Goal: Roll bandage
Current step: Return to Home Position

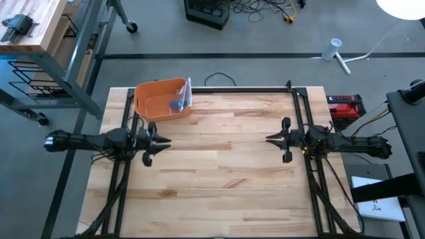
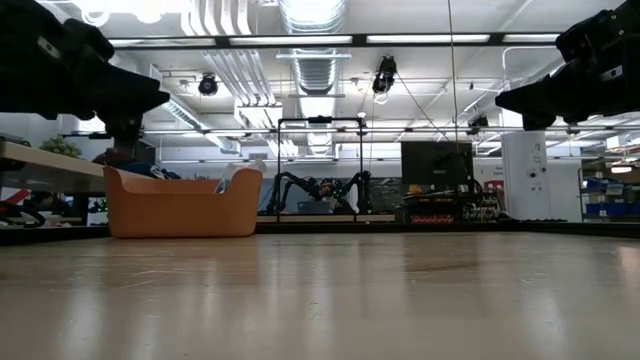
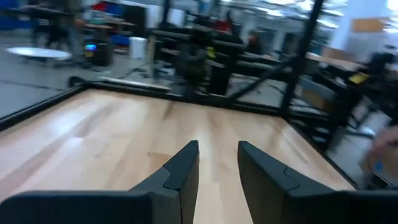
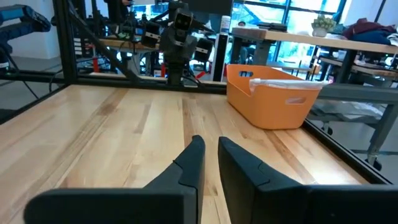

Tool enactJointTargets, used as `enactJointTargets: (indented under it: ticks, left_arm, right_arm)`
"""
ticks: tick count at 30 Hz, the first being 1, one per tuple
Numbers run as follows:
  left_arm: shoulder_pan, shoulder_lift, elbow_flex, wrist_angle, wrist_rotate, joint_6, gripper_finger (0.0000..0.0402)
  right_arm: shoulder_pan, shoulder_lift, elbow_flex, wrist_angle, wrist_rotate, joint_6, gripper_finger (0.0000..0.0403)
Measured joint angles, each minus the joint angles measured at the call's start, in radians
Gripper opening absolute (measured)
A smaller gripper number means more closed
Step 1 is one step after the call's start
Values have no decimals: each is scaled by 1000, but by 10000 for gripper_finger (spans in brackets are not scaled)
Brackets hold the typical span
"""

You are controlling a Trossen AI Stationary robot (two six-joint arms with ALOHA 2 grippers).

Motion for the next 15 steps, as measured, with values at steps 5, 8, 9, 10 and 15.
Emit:
enactJointTargets:
  ticks: [5, 8, 9, 10, 15]
  left_arm:
    - [0, 9, 0, -14, 63, 12, 114]
    - [1, 28, 2, -16, 62, 9, 121]
    - [1, 34, 3, -16, 62, 9, 123]
    - [1, 41, 5, -15, 62, 9, 125]
    - [1, 67, 6, -14, 62, 9, 134]
  right_arm:
    - [0, 0, 0, 0, 0, 0, 50]
    - [0, 0, 0, 0, 0, 0, 57]
    - [0, 0, 0, 0, 0, 0, 59]
    - [0, 0, 0, 0, 0, 0, 61]
    - [0, 0, 0, -1, 0, 0, 70]
